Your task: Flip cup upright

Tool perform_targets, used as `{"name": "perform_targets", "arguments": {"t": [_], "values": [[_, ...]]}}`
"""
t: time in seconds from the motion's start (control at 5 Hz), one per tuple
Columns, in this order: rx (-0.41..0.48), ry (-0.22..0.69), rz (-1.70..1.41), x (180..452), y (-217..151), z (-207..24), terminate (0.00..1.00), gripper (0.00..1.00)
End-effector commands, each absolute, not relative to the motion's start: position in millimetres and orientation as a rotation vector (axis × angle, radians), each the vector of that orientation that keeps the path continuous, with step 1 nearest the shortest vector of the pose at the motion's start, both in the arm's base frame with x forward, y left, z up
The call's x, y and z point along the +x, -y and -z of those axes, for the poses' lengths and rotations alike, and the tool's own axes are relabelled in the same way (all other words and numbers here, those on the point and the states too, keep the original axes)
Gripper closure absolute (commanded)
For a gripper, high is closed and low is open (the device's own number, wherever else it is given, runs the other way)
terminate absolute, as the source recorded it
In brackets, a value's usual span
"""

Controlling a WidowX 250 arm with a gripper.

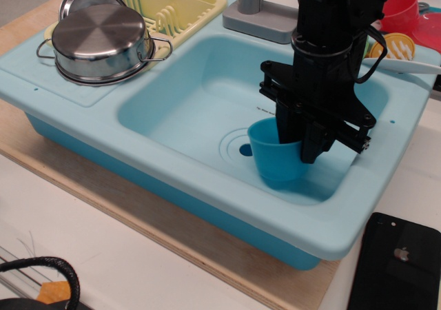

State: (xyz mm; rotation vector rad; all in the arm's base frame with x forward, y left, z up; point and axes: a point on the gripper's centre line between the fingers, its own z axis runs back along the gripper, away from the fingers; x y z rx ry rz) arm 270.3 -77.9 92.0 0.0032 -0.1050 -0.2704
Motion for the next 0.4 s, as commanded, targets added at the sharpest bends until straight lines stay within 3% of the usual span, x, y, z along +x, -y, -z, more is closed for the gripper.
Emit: {"name": "perform_targets", "arguments": {"t": [0.0, 0.2], "values": [[-0.004, 0.150, 0.265, 273.3, 76.8, -104.7, 0.00, 0.00], [-0.004, 0.150, 0.265, 273.3, 76.8, -104.7, 1.00, 0.00]]}}
